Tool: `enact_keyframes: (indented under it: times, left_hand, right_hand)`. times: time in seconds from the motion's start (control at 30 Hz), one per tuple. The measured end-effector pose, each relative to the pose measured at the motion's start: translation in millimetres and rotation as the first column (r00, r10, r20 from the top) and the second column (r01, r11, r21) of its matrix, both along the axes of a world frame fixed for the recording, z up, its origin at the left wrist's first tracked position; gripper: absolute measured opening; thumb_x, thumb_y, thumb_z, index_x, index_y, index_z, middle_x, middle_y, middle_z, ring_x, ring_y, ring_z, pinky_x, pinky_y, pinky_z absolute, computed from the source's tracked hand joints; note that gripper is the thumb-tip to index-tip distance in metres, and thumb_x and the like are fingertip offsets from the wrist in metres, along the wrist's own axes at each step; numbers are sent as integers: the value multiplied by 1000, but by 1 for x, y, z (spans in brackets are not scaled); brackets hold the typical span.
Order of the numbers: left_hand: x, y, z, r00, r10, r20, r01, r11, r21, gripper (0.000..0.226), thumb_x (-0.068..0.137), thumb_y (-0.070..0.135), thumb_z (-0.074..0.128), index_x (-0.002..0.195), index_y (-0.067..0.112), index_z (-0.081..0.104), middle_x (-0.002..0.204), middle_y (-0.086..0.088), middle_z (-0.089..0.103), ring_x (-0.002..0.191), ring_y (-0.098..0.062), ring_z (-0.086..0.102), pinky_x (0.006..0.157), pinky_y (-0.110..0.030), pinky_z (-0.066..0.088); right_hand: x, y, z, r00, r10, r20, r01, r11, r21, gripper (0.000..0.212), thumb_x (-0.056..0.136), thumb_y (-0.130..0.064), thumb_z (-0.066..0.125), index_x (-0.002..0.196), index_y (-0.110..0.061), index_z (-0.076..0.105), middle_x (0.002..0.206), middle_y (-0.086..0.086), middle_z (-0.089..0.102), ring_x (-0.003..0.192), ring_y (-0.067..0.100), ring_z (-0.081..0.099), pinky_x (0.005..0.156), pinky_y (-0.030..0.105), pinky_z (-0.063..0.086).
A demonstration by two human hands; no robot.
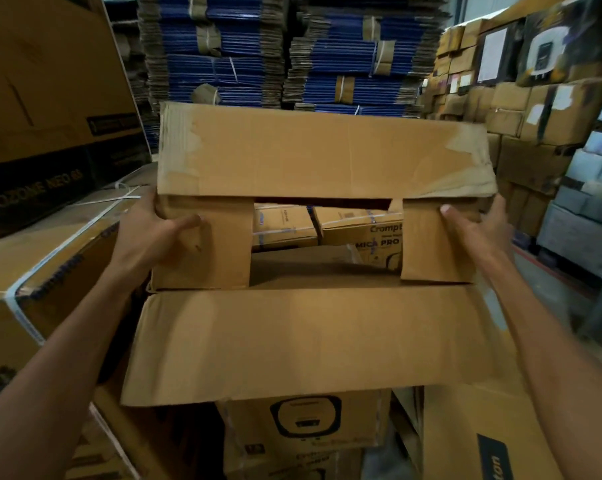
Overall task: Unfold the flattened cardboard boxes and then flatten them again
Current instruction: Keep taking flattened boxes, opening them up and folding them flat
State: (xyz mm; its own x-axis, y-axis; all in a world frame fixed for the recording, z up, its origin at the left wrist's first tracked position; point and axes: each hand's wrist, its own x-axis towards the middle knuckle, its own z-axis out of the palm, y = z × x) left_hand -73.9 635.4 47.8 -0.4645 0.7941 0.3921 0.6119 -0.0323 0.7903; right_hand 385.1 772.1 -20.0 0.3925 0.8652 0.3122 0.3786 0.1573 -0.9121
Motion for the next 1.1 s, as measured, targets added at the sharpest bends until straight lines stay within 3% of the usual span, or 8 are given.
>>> enact_keyframes:
  times: [0.13,0.3,0.53,0.67,0.73,0.87,1.0,1.1]
  left_hand:
    - [13,2,10,987,77,-143,-76,997,13,83,86,33,79,153,26,33,138,-11,58,121,-32,56,96,-45,47]
    - [35,17,3,948,11,-319,-78,977,-198,109,93,41,71,161,32,-14,136,-27,56,114,-43,59,102,-52,47]
    - [59,42,-6,917,-7,-399,-104,961,-255,102,95,47,65,161,9,-4,149,-21,47,132,-40,49,109,-49,38]
    - [33,52,-40,933,104,-345,-215,929,-301,103,93,60,61,158,7,2,137,-26,54,114,-47,58,97,-52,50]
    - [18,52,-57,946,133,-294,-216,939,-269,106,86,67,61,156,14,1,136,-25,52,108,-46,58,92,-54,50]
    - [12,49,-75,924,190,-331,-269,940,-210,117,85,72,60,159,16,-12,161,-22,19,138,-54,30,108,-69,34]
    - [19,44,-86,855,205,-477,-304,942,-140,111,89,75,51,159,15,-10,168,-14,-2,146,-50,20,110,-69,30]
    - [22,52,-89,838,166,-519,-298,937,-183,110,89,79,43,159,17,-15,169,-13,-13,150,-47,13,112,-68,26]
  right_hand:
    - [-8,14,9,993,29,115,-15,992,-122,76,88,-46,74,147,-11,43,147,13,52,133,35,50,105,45,43]
    - [-6,17,-27,987,34,154,10,961,-277,76,81,-49,77,140,-8,50,137,18,59,124,40,55,101,48,48]
    - [34,21,-28,962,17,274,64,957,-282,71,85,-39,79,141,-8,48,140,20,56,128,41,51,99,46,44]
    - [18,31,-12,892,109,439,0,970,-241,67,89,-30,75,143,-11,41,137,20,57,124,40,54,86,38,41]
    - [2,39,-13,867,128,482,-18,974,-227,82,88,-35,74,152,-15,27,146,19,48,132,42,46,97,43,41]
    - [-25,39,-27,788,91,609,55,975,-216,104,91,-43,70,161,-18,-3,168,11,8,150,39,16,119,55,21]
    - [-50,23,-35,622,31,782,37,997,-69,83,94,-56,55,160,-20,19,169,12,0,155,34,-1,123,55,0]
    - [-86,-10,-38,554,242,797,-270,957,-102,65,96,-63,46,146,-23,48,159,8,39,148,26,28,121,48,21]
